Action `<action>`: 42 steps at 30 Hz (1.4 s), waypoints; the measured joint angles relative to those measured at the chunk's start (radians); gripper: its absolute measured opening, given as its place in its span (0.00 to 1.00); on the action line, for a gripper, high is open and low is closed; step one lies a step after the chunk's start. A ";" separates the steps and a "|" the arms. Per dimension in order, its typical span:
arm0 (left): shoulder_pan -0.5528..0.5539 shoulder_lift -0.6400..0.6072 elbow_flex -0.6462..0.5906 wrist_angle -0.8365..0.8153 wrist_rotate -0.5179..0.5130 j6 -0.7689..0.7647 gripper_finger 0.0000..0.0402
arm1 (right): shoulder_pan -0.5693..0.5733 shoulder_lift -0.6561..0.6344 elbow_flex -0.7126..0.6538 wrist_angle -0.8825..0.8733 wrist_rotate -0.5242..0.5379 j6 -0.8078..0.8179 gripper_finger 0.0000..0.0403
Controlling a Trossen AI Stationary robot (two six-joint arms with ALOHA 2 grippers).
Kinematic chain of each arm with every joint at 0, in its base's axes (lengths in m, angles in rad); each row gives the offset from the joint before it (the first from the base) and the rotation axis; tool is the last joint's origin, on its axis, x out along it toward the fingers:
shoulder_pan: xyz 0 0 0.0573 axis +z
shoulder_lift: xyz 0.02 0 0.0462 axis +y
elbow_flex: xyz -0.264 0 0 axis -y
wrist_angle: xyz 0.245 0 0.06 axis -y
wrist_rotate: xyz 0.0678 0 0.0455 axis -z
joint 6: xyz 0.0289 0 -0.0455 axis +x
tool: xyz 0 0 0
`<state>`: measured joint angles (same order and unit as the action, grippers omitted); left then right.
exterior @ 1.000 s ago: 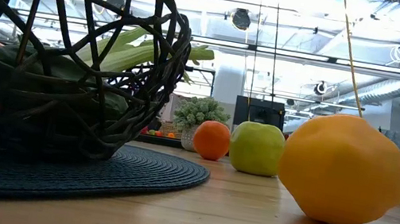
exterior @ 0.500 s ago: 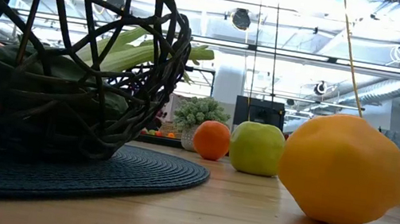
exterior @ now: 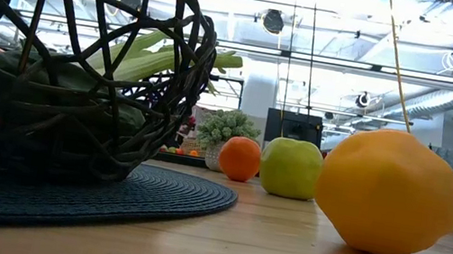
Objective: Build produce basket
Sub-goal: Put the orange pumpkin into the black wire basket
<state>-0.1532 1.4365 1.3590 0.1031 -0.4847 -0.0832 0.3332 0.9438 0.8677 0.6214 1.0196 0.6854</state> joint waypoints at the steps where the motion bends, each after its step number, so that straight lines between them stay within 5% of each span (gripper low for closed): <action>1: 0.006 0.012 0.000 0.032 -0.001 0.001 0.98 | 0.000 0.001 0.000 -0.004 0.000 -0.001 0.78; 19: 0.094 0.192 0.000 0.270 0.092 0.004 1.00 | -0.049 0.063 0.000 -0.031 -0.008 0.009 0.78; 32: 0.174 0.231 0.000 0.317 0.174 -0.024 0.99 | -0.162 0.162 0.000 -0.029 -0.237 0.134 0.78; 42: 0.183 0.230 0.000 0.314 0.176 -0.026 0.81 | -0.209 0.187 0.000 -0.028 -0.318 0.221 0.78</action>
<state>0.0299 1.6669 1.3590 0.4168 -0.3084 -0.1089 0.1242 1.1305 0.8677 0.5938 0.7013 0.9060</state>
